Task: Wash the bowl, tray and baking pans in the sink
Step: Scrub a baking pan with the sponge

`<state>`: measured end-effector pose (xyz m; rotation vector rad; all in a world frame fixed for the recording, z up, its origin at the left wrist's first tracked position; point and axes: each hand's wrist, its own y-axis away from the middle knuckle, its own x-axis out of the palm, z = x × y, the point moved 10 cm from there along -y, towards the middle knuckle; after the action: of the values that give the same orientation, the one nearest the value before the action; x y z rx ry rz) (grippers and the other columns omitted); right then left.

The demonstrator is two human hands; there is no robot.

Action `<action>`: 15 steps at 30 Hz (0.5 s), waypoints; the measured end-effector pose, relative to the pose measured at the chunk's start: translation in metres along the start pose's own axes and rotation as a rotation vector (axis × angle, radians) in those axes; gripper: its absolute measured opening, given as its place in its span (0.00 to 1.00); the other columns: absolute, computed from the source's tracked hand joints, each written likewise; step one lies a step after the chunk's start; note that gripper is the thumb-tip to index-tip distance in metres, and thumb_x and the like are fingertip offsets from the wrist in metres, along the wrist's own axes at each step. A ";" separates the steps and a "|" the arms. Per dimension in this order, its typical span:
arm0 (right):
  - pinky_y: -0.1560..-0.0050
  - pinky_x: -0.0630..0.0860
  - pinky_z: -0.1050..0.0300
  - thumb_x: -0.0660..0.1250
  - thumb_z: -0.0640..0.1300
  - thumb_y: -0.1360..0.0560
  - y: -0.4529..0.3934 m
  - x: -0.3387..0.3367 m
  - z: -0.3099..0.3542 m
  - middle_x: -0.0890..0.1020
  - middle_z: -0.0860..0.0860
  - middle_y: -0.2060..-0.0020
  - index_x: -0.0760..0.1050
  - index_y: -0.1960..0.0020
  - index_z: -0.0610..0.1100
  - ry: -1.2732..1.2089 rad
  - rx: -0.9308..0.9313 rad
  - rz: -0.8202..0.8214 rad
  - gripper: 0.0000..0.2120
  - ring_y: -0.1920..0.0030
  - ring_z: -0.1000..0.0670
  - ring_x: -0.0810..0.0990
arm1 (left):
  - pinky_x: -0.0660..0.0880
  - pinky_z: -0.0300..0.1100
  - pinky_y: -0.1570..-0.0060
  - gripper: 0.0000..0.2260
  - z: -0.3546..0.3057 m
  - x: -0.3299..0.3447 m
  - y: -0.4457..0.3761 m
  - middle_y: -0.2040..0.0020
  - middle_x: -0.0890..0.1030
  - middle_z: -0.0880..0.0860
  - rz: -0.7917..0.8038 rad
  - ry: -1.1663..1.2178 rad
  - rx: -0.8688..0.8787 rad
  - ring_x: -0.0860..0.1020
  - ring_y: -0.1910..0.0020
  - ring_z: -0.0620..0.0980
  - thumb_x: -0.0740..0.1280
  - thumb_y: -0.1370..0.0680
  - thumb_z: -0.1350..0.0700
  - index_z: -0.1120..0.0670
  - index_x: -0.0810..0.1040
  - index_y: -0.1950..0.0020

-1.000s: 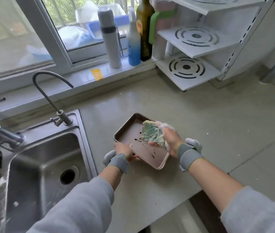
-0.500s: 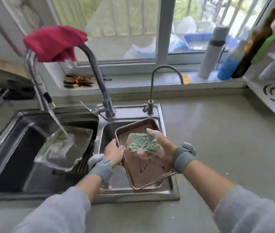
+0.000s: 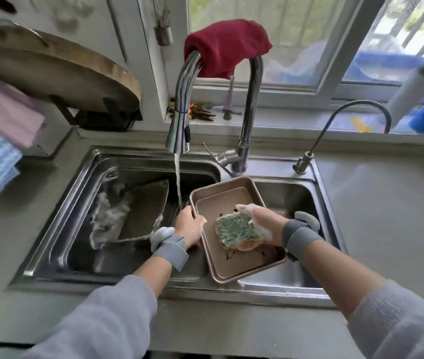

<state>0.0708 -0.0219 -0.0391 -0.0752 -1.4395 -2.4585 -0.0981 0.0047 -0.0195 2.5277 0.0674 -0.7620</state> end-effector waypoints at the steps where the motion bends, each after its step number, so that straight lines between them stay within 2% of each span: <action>1: 0.64 0.80 0.48 0.56 0.56 0.20 -0.002 -0.001 -0.001 0.79 0.42 0.53 0.71 0.50 0.44 0.016 0.010 -0.021 0.15 0.56 0.41 0.80 | 0.71 0.42 0.51 0.10 0.002 0.000 0.000 0.46 0.80 0.62 0.009 -0.003 -0.005 0.78 0.46 0.60 0.64 0.23 0.62 0.63 0.76 0.44; 5: 0.63 0.80 0.49 0.55 0.56 0.20 -0.005 -0.005 -0.008 0.79 0.41 0.52 0.71 0.48 0.43 0.048 0.049 -0.022 0.17 0.56 0.41 0.81 | 0.65 0.39 0.58 0.02 0.004 0.006 -0.001 0.47 0.80 0.62 0.027 -0.015 -0.006 0.77 0.47 0.59 0.63 0.23 0.62 0.58 0.73 0.52; 9: 0.65 0.81 0.52 0.55 0.56 0.20 -0.014 -0.003 -0.008 0.78 0.40 0.49 0.71 0.44 0.43 0.073 0.071 -0.029 0.17 0.56 0.42 0.80 | 0.64 0.39 0.59 0.03 0.008 -0.001 -0.007 0.50 0.78 0.61 0.003 -0.050 -0.024 0.76 0.49 0.58 0.63 0.23 0.62 0.58 0.72 0.56; 12: 0.69 0.80 0.54 0.54 0.56 0.19 -0.013 -0.009 -0.007 0.78 0.40 0.53 0.71 0.47 0.43 0.040 0.077 -0.051 0.17 0.58 0.42 0.80 | 0.63 0.37 0.58 0.01 0.015 -0.008 -0.011 0.51 0.77 0.59 -0.024 -0.083 -0.047 0.76 0.45 0.58 0.63 0.23 0.61 0.58 0.72 0.52; 15: 0.69 0.80 0.54 0.53 0.56 0.19 -0.010 -0.009 -0.006 0.78 0.41 0.56 0.71 0.52 0.43 0.074 0.091 -0.041 0.17 0.60 0.43 0.79 | 0.65 0.39 0.55 0.02 0.021 -0.005 -0.015 0.53 0.77 0.60 -0.013 -0.087 -0.061 0.76 0.45 0.59 0.63 0.23 0.61 0.58 0.71 0.54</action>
<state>0.0773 -0.0198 -0.0523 0.0646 -1.5330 -2.3971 -0.1159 0.0085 -0.0391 2.4361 0.0761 -0.8610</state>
